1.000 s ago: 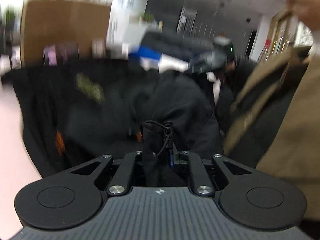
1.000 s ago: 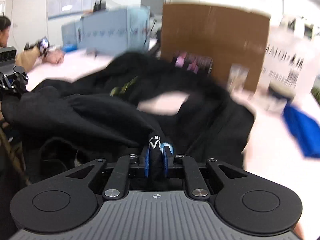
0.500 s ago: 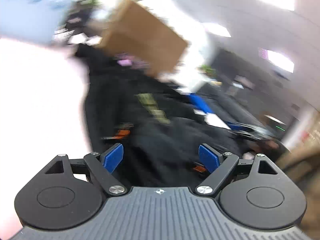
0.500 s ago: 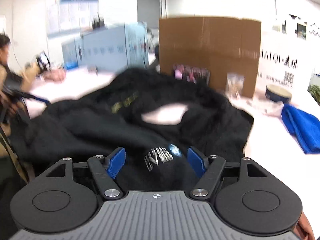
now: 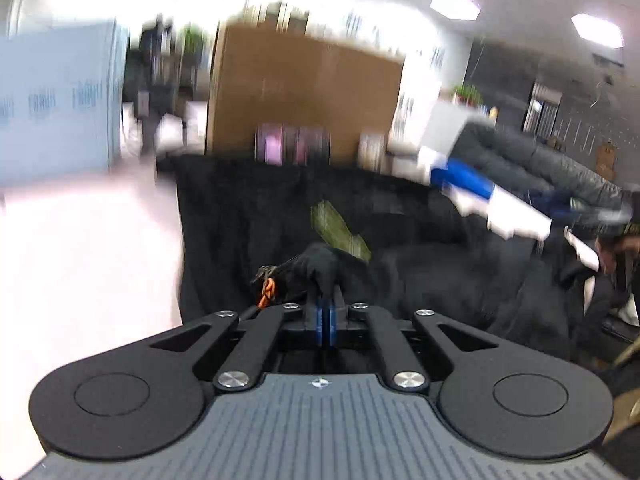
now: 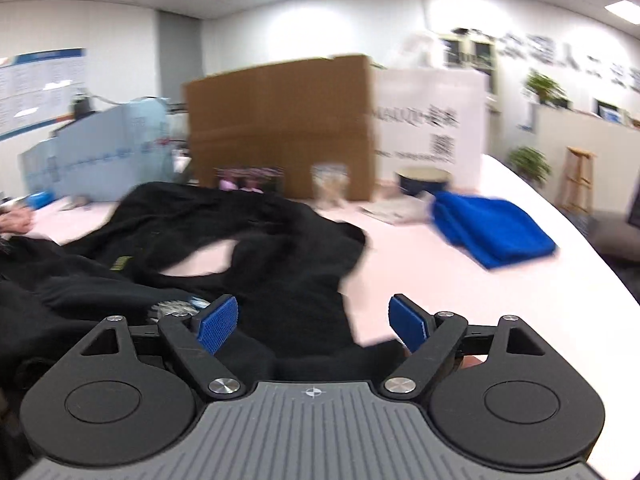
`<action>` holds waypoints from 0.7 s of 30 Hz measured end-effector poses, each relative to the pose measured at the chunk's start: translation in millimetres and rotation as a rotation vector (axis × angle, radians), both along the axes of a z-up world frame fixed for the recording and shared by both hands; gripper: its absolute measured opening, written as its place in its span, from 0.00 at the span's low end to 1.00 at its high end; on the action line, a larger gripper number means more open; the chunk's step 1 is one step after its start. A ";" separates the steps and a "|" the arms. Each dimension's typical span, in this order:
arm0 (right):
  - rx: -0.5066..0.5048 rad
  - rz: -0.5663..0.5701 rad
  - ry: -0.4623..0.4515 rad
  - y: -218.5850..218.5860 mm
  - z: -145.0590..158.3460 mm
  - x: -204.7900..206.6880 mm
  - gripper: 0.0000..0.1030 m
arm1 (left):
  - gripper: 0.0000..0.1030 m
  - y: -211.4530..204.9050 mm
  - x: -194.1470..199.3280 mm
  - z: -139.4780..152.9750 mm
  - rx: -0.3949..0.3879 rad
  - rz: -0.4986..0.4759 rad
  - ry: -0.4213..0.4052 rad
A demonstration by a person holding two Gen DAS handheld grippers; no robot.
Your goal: Fold clothes
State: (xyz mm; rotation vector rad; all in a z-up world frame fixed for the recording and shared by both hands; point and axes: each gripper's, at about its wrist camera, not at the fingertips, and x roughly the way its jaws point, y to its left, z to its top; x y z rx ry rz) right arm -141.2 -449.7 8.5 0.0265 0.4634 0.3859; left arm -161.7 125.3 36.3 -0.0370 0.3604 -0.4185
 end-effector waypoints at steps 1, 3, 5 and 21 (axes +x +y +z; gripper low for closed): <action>0.007 0.000 0.016 -1.7 -3.5 3.3 0.79 | 0.02 2.6 -4.2 12.8 0.008 0.009 -0.064; -0.009 0.022 0.058 2.5 -10.7 10.9 0.79 | 0.02 7.7 -5.7 34.9 0.037 0.038 -0.163; -0.034 0.054 0.098 8.9 -17.8 15.4 0.79 | 0.02 16.4 -1.3 48.7 0.070 0.061 -0.198; -0.194 0.216 0.111 38.2 -17.7 20.7 0.81 | 0.68 -21.6 46.3 7.5 0.293 0.068 -0.010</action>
